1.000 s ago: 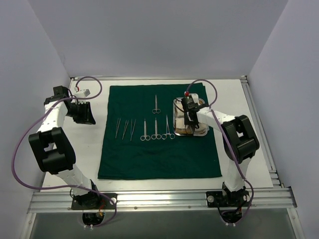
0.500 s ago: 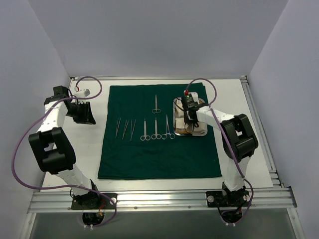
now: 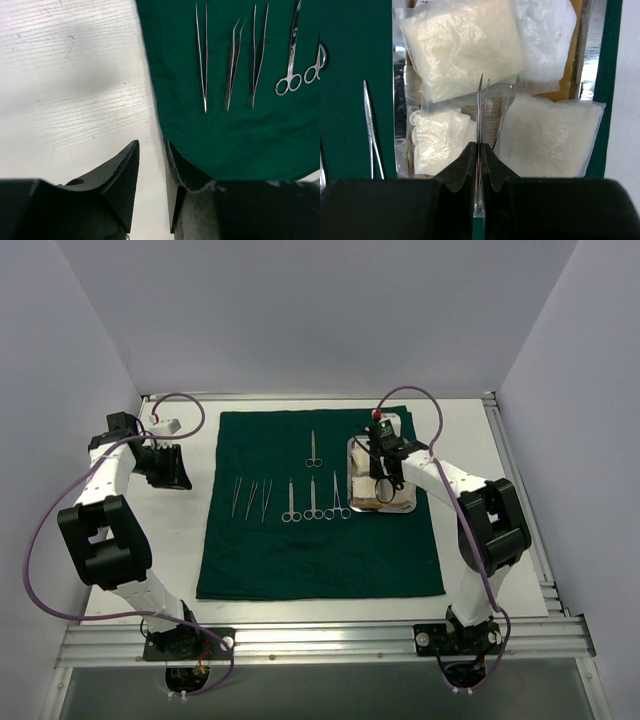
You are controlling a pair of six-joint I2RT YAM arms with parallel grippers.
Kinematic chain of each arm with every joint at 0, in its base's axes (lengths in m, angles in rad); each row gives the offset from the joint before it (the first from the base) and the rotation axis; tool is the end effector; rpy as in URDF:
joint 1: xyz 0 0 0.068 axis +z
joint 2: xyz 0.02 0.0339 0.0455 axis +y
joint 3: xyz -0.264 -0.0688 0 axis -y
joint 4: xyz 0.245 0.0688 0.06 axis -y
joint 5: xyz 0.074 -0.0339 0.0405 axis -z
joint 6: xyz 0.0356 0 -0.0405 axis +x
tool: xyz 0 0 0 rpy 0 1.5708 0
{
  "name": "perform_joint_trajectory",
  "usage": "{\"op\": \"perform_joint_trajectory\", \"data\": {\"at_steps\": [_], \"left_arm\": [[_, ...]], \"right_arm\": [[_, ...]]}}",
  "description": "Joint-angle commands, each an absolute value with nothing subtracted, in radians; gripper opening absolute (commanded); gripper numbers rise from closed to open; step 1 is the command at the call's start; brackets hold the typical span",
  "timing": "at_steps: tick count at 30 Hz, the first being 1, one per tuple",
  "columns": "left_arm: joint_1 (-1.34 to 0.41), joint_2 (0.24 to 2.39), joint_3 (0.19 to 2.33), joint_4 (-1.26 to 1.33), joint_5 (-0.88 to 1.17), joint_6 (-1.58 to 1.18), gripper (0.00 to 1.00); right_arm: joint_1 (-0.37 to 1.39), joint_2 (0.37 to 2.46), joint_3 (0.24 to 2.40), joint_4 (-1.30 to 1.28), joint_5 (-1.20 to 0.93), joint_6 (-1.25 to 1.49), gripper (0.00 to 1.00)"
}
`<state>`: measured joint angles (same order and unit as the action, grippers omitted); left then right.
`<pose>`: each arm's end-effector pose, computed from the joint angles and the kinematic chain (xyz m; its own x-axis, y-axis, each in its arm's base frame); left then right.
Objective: Open and lay out the surgical kit
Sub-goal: Pick up the medical item from the container, then place the medical item in the surgical kit.
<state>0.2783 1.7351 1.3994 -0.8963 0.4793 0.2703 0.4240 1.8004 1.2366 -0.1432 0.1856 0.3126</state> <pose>0.3404 0.0802 0.2503 -0.8997 -0.0106 -0.4364 0.1493 0.9320 -0.3304 0.3692 0.1594 0.2196 -0.6484 0.0390 -0.7603 -0.0810 0.9895 0.1198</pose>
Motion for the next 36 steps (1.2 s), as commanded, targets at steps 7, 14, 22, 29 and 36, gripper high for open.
{"op": "perform_joint_trajectory", "data": {"at_steps": [7,14,22,29,36], "left_arm": [[0.285,1.701,1.434,-0.942,0.580,0.298,0.35],[0.191,1.669,1.479,-1.015,0.770,0.342,0.39],[-0.045,1.683,1.474,-0.964,0.839,0.290,0.49],[-0.104,1.698,1.494,-0.910,0.865,0.244,0.53],[-0.115,1.698,1.497,-0.911,0.809,0.235,0.55]], "right_arm": [[0.589,1.690,1.328,-0.077,0.211,0.488,0.00],[0.748,1.752,1.394,0.152,0.233,0.627,0.00],[0.821,1.812,1.453,0.258,0.255,0.681,0.00],[0.854,1.793,1.384,0.346,0.247,0.735,0.00],[0.865,1.812,1.377,0.319,0.244,0.735,0.00]]}}
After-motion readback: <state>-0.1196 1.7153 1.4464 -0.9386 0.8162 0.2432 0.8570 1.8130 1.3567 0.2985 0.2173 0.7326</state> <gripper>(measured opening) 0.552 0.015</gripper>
